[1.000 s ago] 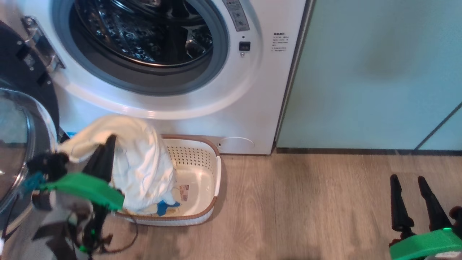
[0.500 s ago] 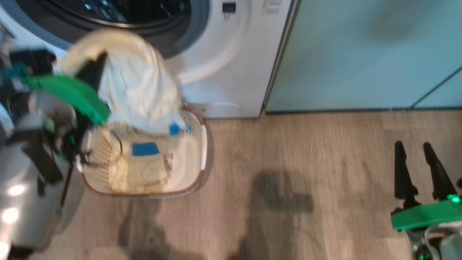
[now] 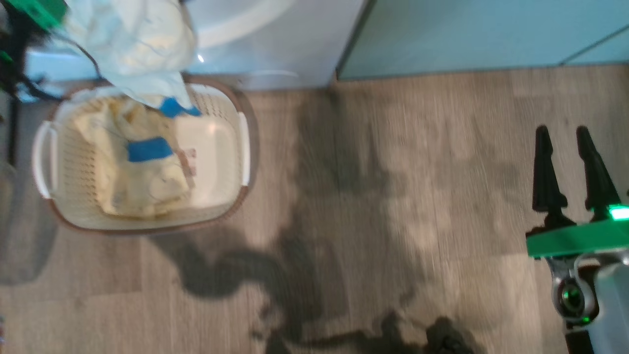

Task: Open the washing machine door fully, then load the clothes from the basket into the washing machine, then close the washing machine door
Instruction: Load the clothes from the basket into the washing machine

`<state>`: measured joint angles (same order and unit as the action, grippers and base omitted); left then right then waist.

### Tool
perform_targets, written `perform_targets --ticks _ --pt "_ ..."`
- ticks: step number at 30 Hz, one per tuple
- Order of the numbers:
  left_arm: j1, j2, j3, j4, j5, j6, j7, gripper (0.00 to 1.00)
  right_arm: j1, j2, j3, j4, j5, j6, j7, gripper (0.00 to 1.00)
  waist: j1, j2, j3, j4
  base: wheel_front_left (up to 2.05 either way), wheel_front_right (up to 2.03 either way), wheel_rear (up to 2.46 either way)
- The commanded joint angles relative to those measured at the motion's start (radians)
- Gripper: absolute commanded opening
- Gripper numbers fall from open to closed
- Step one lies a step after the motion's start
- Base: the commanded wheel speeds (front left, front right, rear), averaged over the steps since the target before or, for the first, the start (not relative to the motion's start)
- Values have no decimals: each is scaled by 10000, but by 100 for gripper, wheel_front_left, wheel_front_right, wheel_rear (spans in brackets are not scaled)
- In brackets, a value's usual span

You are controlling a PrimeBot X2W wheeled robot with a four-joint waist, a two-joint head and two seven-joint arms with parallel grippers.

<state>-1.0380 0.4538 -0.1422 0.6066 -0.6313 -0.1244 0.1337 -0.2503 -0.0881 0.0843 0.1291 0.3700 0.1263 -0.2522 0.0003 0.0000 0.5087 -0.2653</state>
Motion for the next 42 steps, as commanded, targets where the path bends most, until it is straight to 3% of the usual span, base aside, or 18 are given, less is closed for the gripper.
perform_targets --ticks 1,9,19,24,35,42 --pt "-808 733 262 -61 -110 -44 133 0 -254 -8 219 -320 101 44 -95 100 -3 0 777 -420 0 0 0" --pt "-3148 1421 -579 843 -26 -60 617 0 -901 211 502 -347 235 44 -95 100 -3 0 2016 -1020 0 0 0" --pt "-5494 1991 -1314 2096 406 -62 138 0 -1338 341 851 -343 355 44 -95 100 -3 0 3066 -1718 0 0 0" --pt "-6468 2109 -1451 2639 600 -62 -511 0 -1572 361 1014 -337 394 44 -95 100 -3 0 3349 -1919 0 0 0" --pt "-7629 1817 -1370 3510 624 -63 -3285 0 -1693 376 1071 -301 372 44 -95 100 -3 0 3379 -1900 0 0 0" --pt "-7759 1779 -1180 3382 476 -63 -3895 0 -1700 377 1123 -319 417 44 -95 100 -3 0 3413 -1844 0 0 0"
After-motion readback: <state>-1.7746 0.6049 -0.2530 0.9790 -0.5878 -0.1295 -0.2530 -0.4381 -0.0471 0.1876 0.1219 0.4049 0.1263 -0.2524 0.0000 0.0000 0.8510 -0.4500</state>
